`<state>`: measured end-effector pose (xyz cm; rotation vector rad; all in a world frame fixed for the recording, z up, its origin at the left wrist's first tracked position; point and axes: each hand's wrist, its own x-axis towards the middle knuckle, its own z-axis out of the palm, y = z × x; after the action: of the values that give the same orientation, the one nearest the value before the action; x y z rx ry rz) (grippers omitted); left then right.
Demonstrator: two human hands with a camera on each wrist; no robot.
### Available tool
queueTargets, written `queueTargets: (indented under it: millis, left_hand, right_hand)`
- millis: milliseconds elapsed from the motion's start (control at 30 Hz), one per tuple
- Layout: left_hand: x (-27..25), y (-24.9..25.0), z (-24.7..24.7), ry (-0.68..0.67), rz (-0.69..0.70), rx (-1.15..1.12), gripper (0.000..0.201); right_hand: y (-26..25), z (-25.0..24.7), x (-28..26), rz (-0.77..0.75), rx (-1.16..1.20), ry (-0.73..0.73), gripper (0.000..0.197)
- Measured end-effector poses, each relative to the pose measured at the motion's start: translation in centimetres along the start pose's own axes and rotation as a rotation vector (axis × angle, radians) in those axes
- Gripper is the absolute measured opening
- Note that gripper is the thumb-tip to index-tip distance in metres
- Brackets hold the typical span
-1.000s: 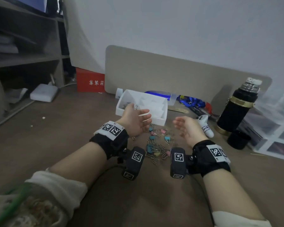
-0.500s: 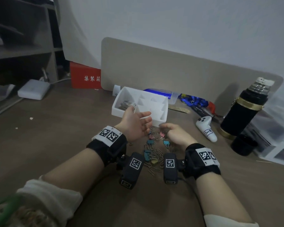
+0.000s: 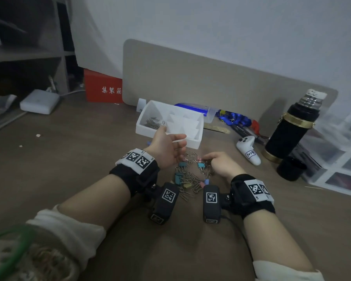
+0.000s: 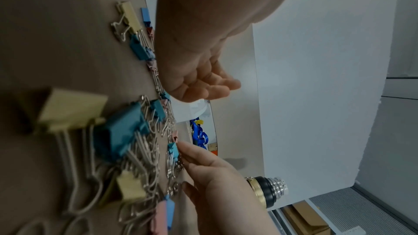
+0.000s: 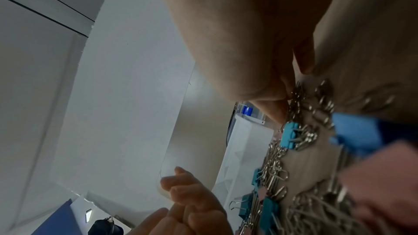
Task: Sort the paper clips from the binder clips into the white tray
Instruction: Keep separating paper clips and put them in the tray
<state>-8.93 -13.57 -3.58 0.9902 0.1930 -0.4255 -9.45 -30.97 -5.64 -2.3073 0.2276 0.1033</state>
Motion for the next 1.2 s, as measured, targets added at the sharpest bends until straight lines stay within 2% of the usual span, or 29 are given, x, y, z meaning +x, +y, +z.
queueTargets:
  millis: [267, 633, 767, 933, 1100, 1200]
  left_hand:
    - [0.3, -0.8, 0.3, 0.009, 0.009, 0.060, 0.057]
    - [0.6, -1.3, 0.2, 0.008, -0.027, 0.112, 0.055]
    - [0.8, -1.4, 0.0, 0.009, -0.037, 0.104, 0.055]
    - [0.8, -1.7, 0.1, -0.004, -0.040, 0.126, 0.055]
    - [1.0, -1.9, 0.0, 0.015, -0.027, 0.095, 0.053]
    - [1.1, -2.0, 0.0, 0.044, -0.004, 0.076, 0.052]
  right_hand:
    - [0.9, -0.7, -0.7, -0.004, -0.183, -0.041, 0.061]
    - [0.7, -1.4, -0.6, -0.003, -0.308, -0.040, 0.040]
    - [0.3, -2.0, -1.3, 0.020, -0.360, -0.059, 0.038]
    - [0.2, -2.0, -1.5, 0.057, -0.349, 0.016, 0.037]
    - [0.4, -1.0, -1.1, 0.013, -0.356, 0.030, 0.040]
    - [0.0, -0.2, -1.0, -0.027, -0.374, 0.047, 0.030]
